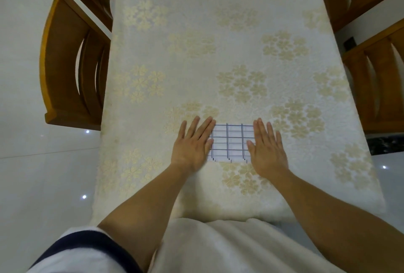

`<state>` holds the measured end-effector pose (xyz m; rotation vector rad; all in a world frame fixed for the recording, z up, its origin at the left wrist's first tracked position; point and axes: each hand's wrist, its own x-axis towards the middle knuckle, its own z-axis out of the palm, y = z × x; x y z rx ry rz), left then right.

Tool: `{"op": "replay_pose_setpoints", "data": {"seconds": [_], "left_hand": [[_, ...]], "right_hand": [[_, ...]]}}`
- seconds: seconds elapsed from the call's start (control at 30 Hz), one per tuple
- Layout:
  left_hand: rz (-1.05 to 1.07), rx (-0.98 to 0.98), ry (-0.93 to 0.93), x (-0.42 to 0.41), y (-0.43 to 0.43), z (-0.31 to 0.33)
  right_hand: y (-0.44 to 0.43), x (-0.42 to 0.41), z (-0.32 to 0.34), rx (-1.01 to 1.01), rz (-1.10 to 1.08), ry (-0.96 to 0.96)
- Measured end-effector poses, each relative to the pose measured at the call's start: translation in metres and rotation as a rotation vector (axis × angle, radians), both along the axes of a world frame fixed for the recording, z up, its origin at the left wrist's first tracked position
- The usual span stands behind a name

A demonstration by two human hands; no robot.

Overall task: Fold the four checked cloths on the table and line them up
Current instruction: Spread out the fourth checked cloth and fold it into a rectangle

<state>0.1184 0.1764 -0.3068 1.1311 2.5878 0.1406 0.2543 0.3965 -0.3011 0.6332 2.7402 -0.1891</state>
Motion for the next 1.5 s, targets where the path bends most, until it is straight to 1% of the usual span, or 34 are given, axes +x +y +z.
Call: {"op": "replay_pose_setpoints", "data": {"seconds": [0.1, 0.17, 0.23, 0.3, 0.37, 0.4, 0.5, 0.6, 0.83, 0.97, 1.0, 1.07, 1.13, 1.2, 1.23, 1.37, 1.5], "left_hand": [[-0.028, -0.007, -0.01, -0.007, -0.008, 0.0], [0.041, 0.099, -0.028, -0.008, -0.002, 0.006], [0.047, 0.183, -0.008, -0.002, 0.016, 0.014], [-0.045, 0.157, -0.027, 0.012, 0.037, 0.012], [-0.085, 0.105, -0.045, 0.024, 0.045, 0.002], [-0.078, 0.085, -0.041, 0.025, 0.044, -0.003], [-0.059, 0.075, -0.023, 0.02, 0.034, -0.006], [-0.018, 0.074, -0.022, 0.014, 0.03, 0.0], [0.0, -0.003, 0.002, -0.001, -0.002, 0.002], [-0.003, -0.019, -0.004, -0.002, -0.005, 0.002], [0.026, 0.008, -0.018, 0.001, -0.003, 0.004], [0.067, 0.122, -0.037, 0.008, 0.008, 0.012], [0.004, 0.19, -0.049, 0.023, 0.026, 0.015], [-0.04, 0.16, -0.108, 0.036, 0.037, 0.009], [-0.033, 0.127, -0.119, 0.039, 0.037, 0.004], [-0.011, 0.059, -0.035, 0.029, 0.013, -0.002], [0.04, 0.011, -0.02, 0.021, -0.011, 0.004]], "right_hand": [[0.003, 0.003, 0.004, 0.037, 0.002, -0.007], [-0.009, -0.007, 0.011, 0.077, -0.027, 0.076], [-0.031, -0.026, 0.017, 0.04, -0.017, 0.19], [-0.056, -0.045, 0.014, -0.08, 0.092, 0.229], [-0.071, -0.051, 0.006, -0.201, 0.17, 0.171], [-0.071, -0.047, 0.001, -0.212, 0.176, 0.148], [-0.054, -0.028, -0.009, -0.05, 0.148, 0.104], [-0.038, -0.02, -0.007, 0.005, 0.135, 0.045], [-0.006, -0.002, 0.001, 0.02, 0.02, -0.013], [0.0, 0.002, 0.004, 0.043, 0.02, -0.017], [-0.004, 0.0, 0.006, 0.063, 0.016, 0.004], [-0.021, -0.009, 0.012, 0.098, 0.027, 0.079], [-0.046, -0.023, 0.011, 0.055, 0.071, 0.137], [-0.068, -0.029, 0.003, -0.006, 0.087, 0.092], [-0.072, -0.026, -0.002, 0.001, 0.092, 0.066], [-0.043, -0.006, -0.002, 0.016, 0.1, -0.007], [-0.013, 0.01, 0.003, 0.026, 0.048, -0.026]]}}
